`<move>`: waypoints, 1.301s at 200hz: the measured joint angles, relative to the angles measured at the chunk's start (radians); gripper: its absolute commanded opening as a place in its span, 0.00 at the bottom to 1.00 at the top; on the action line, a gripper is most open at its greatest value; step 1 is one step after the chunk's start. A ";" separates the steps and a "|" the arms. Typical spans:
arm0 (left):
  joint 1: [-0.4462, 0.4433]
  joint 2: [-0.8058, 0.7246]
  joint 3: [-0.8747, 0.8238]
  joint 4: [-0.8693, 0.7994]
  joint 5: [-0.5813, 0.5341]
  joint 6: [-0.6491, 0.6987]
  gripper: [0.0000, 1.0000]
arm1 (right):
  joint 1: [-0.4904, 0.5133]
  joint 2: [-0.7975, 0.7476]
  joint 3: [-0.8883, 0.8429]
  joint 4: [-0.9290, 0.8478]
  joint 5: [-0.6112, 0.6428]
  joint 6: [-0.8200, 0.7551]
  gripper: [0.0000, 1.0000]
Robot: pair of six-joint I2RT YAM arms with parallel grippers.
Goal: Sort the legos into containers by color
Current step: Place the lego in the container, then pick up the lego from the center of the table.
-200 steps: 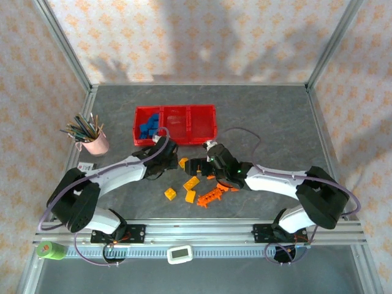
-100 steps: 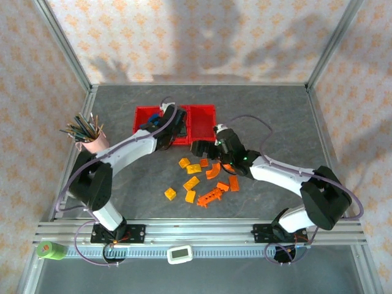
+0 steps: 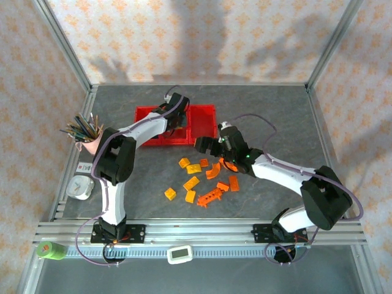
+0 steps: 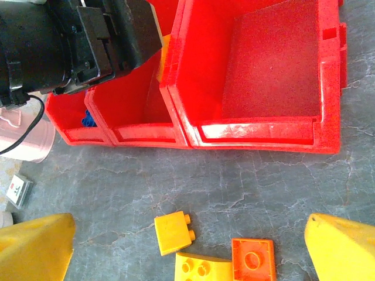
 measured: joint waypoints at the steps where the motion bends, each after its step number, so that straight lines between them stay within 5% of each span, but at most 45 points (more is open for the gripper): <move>1: 0.000 0.000 0.000 0.000 0.000 0.000 0.54 | 0.000 0.000 0.000 0.000 0.000 0.000 1.00; 33: 0.000 -0.056 -0.036 -0.011 0.018 -0.001 0.56 | 0.000 -0.021 0.000 -0.022 0.000 -0.013 1.00; 86: -0.021 -0.358 -0.278 0.017 0.081 -0.022 0.65 | 0.000 -0.054 -0.005 -0.056 0.000 -0.041 1.00; 167: -0.114 -0.642 -0.634 0.082 0.152 -0.179 0.77 | 0.000 -0.079 -0.137 -0.023 -0.046 -0.047 1.00; 260: -0.195 -0.668 -0.815 0.206 0.195 -0.385 0.84 | 0.000 -0.083 -0.216 0.071 -0.076 -0.047 1.00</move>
